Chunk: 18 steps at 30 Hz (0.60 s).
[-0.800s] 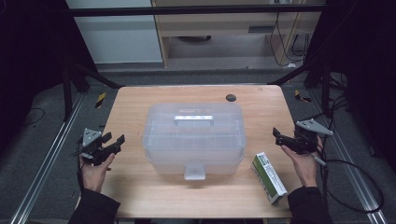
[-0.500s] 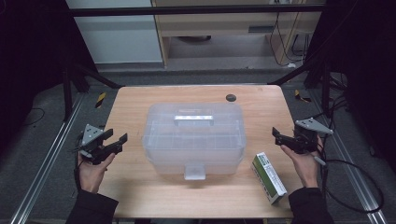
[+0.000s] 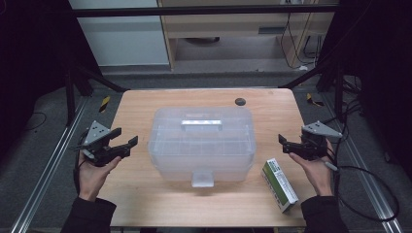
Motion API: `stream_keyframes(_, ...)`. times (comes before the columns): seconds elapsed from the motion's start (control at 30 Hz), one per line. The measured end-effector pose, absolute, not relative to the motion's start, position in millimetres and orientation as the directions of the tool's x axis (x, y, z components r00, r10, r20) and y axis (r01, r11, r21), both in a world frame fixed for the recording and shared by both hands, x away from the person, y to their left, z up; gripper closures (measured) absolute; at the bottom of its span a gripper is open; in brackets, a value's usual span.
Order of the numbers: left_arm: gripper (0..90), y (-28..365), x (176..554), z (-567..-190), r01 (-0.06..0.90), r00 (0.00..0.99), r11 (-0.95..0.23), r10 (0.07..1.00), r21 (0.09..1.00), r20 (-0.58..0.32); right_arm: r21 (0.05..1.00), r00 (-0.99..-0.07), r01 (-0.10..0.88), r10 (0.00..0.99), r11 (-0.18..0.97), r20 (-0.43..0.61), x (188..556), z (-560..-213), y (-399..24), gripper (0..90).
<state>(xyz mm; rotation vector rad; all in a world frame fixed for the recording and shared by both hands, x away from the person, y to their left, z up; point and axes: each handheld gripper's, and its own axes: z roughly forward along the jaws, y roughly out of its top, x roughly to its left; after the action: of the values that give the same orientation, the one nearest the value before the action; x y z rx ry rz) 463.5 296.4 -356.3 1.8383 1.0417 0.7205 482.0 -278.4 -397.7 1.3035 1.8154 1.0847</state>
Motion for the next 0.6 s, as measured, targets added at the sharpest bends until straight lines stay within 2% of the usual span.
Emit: stream_keyframes(0.6, 30.1, 272, 470, -322, 0.329, 0.561, -0.437, 0.804, 0.837, 0.199, 0.883, -0.371, 0.4, 0.924, 0.245, -0.088, 477, -391, -266, 10.9)
